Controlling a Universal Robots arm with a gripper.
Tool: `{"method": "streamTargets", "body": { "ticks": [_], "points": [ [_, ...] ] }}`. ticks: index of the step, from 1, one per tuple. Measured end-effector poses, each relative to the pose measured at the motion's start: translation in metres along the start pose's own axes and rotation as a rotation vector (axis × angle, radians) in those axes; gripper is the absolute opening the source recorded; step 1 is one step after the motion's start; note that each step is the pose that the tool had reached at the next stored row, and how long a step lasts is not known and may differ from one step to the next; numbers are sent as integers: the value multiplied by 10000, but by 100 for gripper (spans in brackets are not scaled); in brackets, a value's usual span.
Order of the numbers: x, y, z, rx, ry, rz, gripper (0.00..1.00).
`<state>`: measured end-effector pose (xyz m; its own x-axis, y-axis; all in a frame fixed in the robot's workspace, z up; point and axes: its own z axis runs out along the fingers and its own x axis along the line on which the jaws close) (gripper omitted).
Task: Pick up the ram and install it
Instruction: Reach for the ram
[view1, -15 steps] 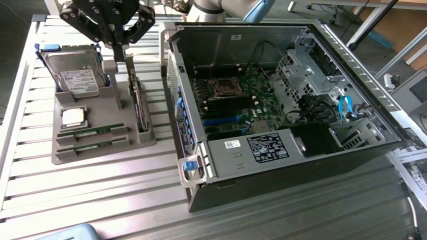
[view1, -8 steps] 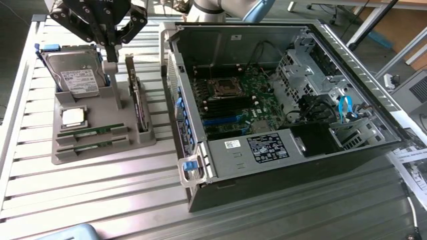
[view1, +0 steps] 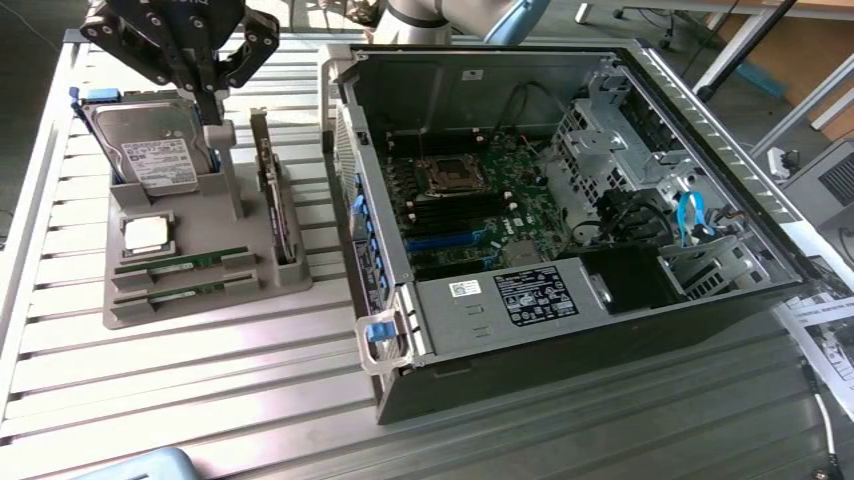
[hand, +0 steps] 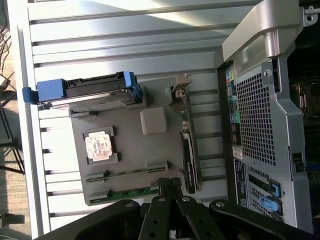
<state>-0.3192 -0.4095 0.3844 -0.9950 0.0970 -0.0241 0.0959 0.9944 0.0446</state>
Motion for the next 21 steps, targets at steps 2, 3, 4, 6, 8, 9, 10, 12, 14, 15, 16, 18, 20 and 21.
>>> {"method": "streamTargets", "body": {
  "ticks": [2,3,4,6,8,9,10,12,14,15,16,18,20,21],
  "points": [
    [32,-3,0,0,-1,1,11],
    [44,-4,-1,0,-1,1,11],
    [57,-5,-2,0,0,1,11],
    [91,-9,-3,0,0,0,11],
    [131,-12,-3,0,-1,0,11],
    [153,-15,-4,0,0,0,11],
    [165,-16,-4,-1,-1,0,11],
    [192,-18,-5,0,0,0,11],
    [221,-21,-6,0,0,0,11],
    [233,-23,-6,0,-1,0,11],
    [247,-24,-7,0,-1,0,11],
    [274,-26,-8,0,0,0,11],
    [303,-29,-8,0,0,0,11],
    [323,-31,-9,0,0,1,11]
  ]
}}
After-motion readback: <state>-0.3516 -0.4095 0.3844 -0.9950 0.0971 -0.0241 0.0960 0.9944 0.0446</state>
